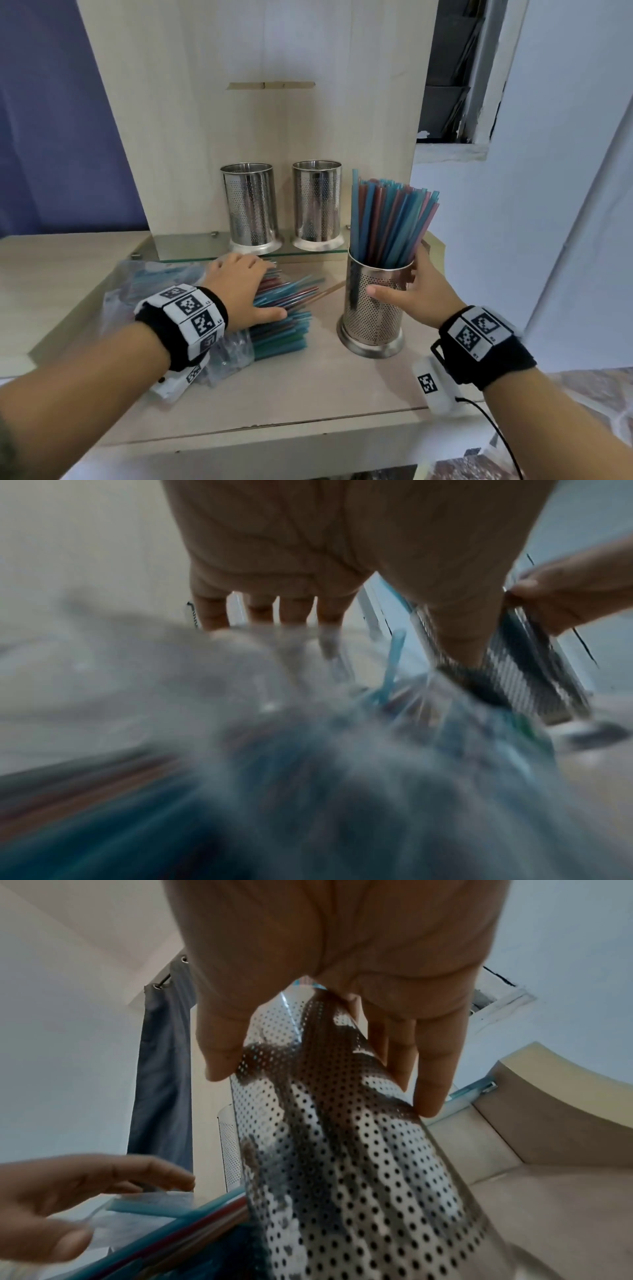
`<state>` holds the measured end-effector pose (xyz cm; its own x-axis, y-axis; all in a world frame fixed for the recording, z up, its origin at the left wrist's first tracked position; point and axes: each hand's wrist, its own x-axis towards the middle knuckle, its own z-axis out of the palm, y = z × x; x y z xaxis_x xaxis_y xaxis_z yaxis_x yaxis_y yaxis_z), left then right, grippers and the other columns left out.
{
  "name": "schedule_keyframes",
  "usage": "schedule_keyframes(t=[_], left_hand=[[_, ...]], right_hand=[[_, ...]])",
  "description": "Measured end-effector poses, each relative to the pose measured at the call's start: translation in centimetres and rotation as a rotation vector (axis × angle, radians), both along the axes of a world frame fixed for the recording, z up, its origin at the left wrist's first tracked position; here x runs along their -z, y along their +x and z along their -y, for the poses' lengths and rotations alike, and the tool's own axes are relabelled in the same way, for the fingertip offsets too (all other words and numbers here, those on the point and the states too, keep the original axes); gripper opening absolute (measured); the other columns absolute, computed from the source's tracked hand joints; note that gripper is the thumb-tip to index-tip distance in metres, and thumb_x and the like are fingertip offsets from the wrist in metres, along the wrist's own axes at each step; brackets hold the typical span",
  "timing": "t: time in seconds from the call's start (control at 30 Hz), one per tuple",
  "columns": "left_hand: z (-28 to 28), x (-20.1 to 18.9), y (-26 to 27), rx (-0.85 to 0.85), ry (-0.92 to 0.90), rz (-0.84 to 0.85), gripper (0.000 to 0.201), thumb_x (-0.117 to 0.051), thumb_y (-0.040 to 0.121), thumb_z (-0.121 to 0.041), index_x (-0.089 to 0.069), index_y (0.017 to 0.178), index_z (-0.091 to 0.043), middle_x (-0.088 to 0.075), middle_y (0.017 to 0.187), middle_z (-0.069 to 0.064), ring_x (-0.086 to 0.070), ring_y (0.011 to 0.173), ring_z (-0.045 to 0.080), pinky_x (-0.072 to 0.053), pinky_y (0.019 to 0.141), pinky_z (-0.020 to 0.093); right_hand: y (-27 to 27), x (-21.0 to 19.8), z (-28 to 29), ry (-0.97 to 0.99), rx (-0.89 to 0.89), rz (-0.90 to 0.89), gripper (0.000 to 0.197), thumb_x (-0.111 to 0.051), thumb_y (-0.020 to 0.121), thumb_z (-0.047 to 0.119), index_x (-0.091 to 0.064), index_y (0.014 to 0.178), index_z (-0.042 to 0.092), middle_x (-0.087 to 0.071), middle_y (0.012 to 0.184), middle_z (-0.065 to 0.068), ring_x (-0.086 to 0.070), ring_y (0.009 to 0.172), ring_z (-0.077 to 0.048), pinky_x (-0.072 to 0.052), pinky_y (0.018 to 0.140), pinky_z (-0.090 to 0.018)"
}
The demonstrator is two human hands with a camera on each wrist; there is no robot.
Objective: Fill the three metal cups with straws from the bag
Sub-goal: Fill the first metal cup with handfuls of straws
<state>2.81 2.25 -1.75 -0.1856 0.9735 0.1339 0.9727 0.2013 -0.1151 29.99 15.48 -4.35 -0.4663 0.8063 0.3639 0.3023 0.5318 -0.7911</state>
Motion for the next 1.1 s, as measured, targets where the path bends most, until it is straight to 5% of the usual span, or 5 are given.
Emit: schedule_keyframes(t=[0.23,0.67,0.8,0.97,1.1], left_hand=[[1.2,1.5,-0.8,0.016,0.009,-0.032,0.085,-0.021,0.07,-0.087,-0.045,0.136,-0.038,-0.038,0.146,-0.009,-0.027,0.136,0.017,-0.013,0.112,0.048],[-4.4,1.0,2.4,0.077,0.061,0.071,0.039,-0.05,0.092,-0.055,-0.058,0.127,-0.04,-0.061,0.125,-0.007,-0.054,0.117,0.019,-0.044,0.093,0.041],[-3.8,1.8,2.8,0.195,0.059,0.015,0.061,-0.056,0.09,-0.048,-0.033,0.146,-0.038,-0.046,0.137,-0.007,-0.042,0.123,0.019,-0.039,0.1,0.041],[-2.1,2.3,2.8,0.096,0.059,0.055,0.059,-0.053,0.088,-0.054,-0.036,0.142,-0.036,-0.032,0.148,-0.002,-0.028,0.137,0.02,-0.026,0.112,0.043],[0.7,2.2,0.8,0.004,0.12,0.076,0.083,-0.053,0.079,-0.071,-0.021,0.147,-0.037,-0.018,0.156,0.002,-0.016,0.144,0.023,-0.014,0.118,0.048]], right_hand=[[-0.1,0.1,0.4,-0.008,0.104,0.038,0.104,-0.087,0.058,0.046,-0.03,0.143,0.022,-0.051,0.125,0.01,-0.053,0.11,-0.012,-0.042,0.09,-0.026],[0.2,0.0,0.8,-0.019,0.15,0.001,0.1,-0.087,0.063,0.035,-0.029,0.142,0.02,-0.045,0.117,0.018,-0.045,0.107,-0.005,-0.031,0.072,-0.003],[0.2,0.0,0.8,-0.037,0.147,-0.003,0.097,-0.087,0.063,0.034,-0.03,0.141,0.02,-0.046,0.116,0.018,-0.045,0.107,-0.006,-0.035,0.081,-0.012],[0.5,0.0,0.7,-0.041,0.148,0.036,0.104,-0.086,0.063,0.04,-0.024,0.145,0.023,-0.046,0.12,0.016,-0.049,0.11,-0.01,-0.039,0.089,-0.025],[0.4,0.0,1.8,0.138,0.28,0.027,0.129,-0.086,0.057,0.048,-0.006,0.153,0.017,-0.034,0.149,-0.004,-0.029,0.14,-0.024,-0.028,0.113,-0.043]])
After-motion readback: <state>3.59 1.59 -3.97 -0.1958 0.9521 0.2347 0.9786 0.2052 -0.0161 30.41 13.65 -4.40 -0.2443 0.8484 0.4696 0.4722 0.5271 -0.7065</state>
